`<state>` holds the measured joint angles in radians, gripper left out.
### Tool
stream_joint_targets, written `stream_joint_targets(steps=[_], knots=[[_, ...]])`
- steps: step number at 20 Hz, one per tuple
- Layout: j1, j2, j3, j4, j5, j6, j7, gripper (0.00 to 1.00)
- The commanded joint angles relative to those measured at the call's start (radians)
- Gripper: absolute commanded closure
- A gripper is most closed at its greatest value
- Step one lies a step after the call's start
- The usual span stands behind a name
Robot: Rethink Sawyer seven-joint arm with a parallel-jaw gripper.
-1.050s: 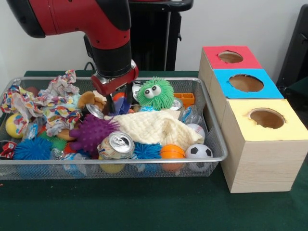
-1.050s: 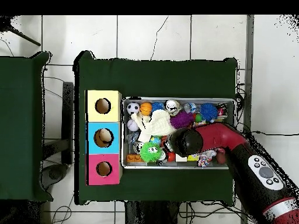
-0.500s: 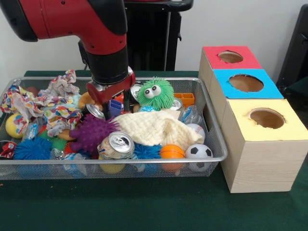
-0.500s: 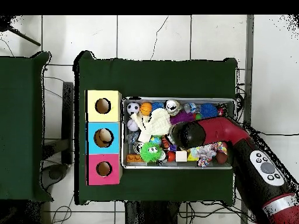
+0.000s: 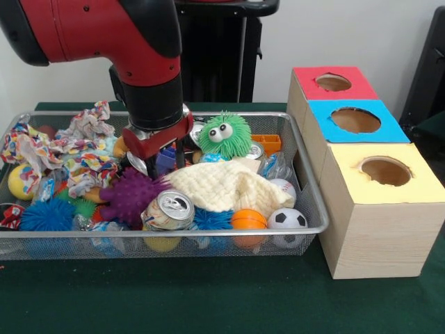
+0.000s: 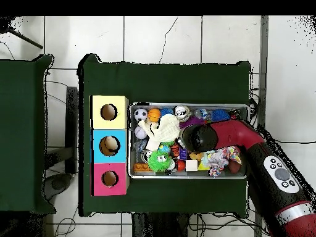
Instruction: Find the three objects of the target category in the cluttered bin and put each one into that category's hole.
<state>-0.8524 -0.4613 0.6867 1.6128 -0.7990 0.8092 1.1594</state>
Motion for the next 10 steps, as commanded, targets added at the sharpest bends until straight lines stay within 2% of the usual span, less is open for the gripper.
stream_joint_targets(steps=[1, 6, 10], knots=[[0.021, 0.038, 0.037, -0.094, -0.04, 0.099, -0.329, 0.0], [0.024, 0.022, 0.036, -0.09, -0.032, 0.114, -0.334, 0.0], [0.001, 0.043, 0.023, -0.089, -0.025, 0.107, -0.316, 0.0]])
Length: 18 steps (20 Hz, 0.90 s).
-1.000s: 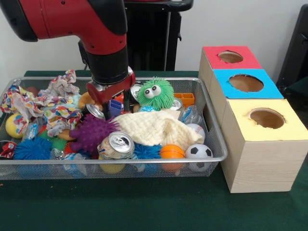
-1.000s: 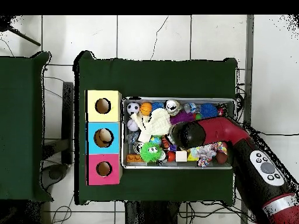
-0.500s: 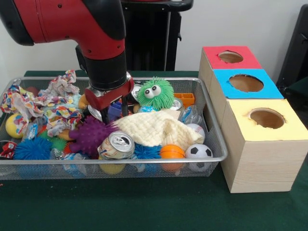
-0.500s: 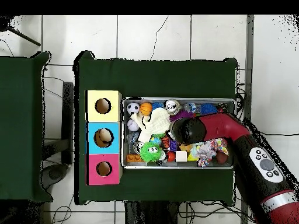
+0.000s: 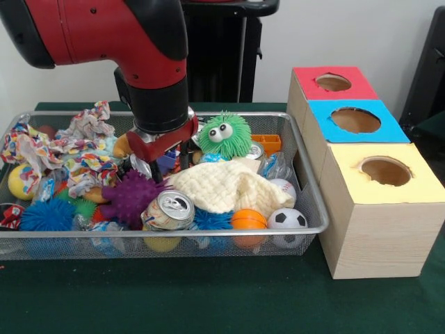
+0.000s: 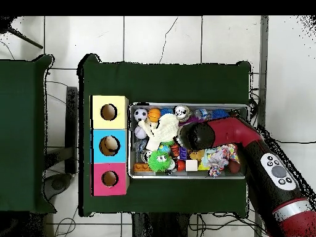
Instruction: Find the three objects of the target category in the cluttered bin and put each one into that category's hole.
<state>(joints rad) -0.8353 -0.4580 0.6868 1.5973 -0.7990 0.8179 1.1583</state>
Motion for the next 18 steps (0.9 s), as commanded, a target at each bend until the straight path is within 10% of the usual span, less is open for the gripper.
stream_joint_targets(steps=[1, 18], knots=[[-0.023, 0.047, 0.016, -0.068, -0.025, 0.087, -0.299, 0.0], [-0.053, -0.185, -0.036, 0.273, -0.067, -0.157, 0.003, 0.0]])
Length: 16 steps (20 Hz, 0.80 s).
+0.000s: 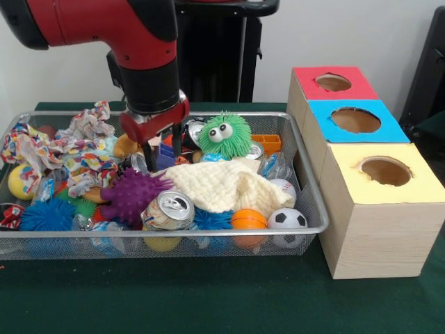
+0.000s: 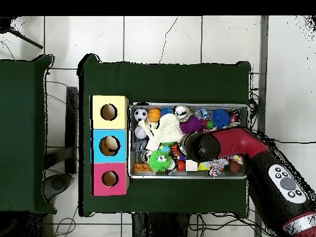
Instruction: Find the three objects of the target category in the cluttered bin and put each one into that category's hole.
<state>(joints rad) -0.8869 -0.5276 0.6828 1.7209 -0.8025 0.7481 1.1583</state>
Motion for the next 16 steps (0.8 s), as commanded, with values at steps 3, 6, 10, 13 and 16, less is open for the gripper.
stream_joint_targets(steps=[3, 6, 10, 13, 16], knots=[[-0.002, -0.144, -0.033, 0.156, -0.05, -0.076, -0.022, 0.0], [-0.013, -0.122, -0.022, 0.108, -0.031, -0.026, -0.09, 0.0], [-0.021, -0.075, -0.015, 0.041, -0.027, 0.016, -0.153, 0.0], [-0.017, -0.037, -0.005, -0.01, -0.03, 0.033, -0.191, 0.0], [-0.023, -0.006, 0.001, -0.036, -0.029, 0.038, -0.215, 0.0]])
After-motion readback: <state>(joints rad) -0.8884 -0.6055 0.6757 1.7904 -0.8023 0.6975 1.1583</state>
